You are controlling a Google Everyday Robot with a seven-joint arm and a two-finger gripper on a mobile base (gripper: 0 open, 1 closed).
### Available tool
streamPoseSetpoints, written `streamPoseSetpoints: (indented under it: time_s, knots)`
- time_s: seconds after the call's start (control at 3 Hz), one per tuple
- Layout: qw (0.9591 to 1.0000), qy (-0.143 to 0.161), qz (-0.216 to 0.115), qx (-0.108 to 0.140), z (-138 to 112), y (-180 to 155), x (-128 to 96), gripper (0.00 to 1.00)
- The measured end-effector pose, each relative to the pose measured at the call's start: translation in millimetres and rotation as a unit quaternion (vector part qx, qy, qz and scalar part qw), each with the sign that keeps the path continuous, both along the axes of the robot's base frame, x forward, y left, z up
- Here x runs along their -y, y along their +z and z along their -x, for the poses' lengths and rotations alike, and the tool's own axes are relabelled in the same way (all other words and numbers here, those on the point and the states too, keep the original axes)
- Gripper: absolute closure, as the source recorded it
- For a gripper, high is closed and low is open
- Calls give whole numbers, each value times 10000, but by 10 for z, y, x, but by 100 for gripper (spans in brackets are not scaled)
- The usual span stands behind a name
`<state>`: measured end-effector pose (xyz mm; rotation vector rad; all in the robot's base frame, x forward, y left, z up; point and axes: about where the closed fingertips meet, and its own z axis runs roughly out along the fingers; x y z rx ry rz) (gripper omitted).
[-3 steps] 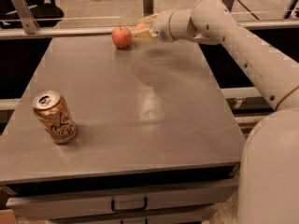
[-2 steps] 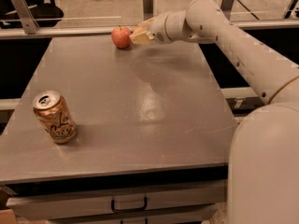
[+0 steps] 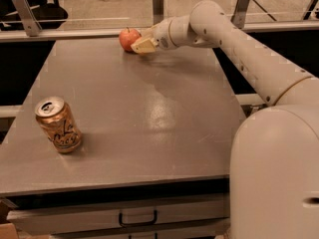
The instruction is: Move orange near apple
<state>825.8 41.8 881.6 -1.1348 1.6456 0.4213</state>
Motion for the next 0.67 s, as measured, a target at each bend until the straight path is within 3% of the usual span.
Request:
streamPoseSetpoints:
  time_s: [0.33, 0.67]
  knots:
    - [9999, 69, -14, -92, -19, -69, -84, 0]
    - [9999, 73, -18, -97, -19, -71, -89, 0]
